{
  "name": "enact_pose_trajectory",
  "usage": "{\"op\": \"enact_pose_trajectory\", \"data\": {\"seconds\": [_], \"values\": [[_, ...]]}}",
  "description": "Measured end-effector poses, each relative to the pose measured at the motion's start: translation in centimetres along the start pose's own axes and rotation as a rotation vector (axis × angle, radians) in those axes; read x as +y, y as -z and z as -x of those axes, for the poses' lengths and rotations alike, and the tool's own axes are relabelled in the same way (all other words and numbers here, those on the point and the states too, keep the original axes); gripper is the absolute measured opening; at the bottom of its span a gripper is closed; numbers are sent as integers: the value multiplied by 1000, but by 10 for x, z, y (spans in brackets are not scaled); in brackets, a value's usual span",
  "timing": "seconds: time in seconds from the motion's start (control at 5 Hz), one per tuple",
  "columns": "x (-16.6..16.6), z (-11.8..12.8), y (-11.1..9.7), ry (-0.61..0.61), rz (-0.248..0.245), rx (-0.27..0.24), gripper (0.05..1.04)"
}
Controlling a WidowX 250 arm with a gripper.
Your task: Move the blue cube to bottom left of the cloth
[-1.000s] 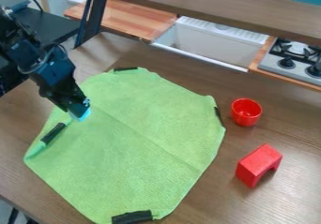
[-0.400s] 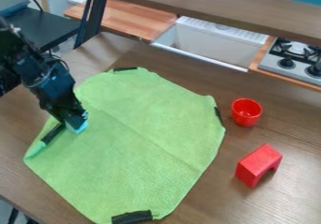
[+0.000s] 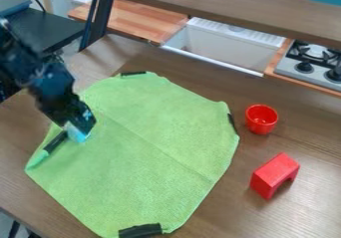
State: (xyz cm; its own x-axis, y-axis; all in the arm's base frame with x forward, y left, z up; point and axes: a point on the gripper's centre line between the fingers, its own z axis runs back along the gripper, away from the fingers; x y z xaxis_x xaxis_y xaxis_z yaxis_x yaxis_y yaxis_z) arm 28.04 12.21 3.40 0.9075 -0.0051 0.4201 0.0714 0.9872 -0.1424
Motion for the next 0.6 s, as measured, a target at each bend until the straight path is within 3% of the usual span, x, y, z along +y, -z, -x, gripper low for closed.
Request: {"op": "enact_pose_trajectory", "data": {"seconds": [0.2, 0.4, 0.6], "values": [[-1, -10, -24, -2, 5, -2, 1003], [8, -19, -64, -66, -56, -29, 999], [28, -28, -94, -205, -169, 52, 999]]}}
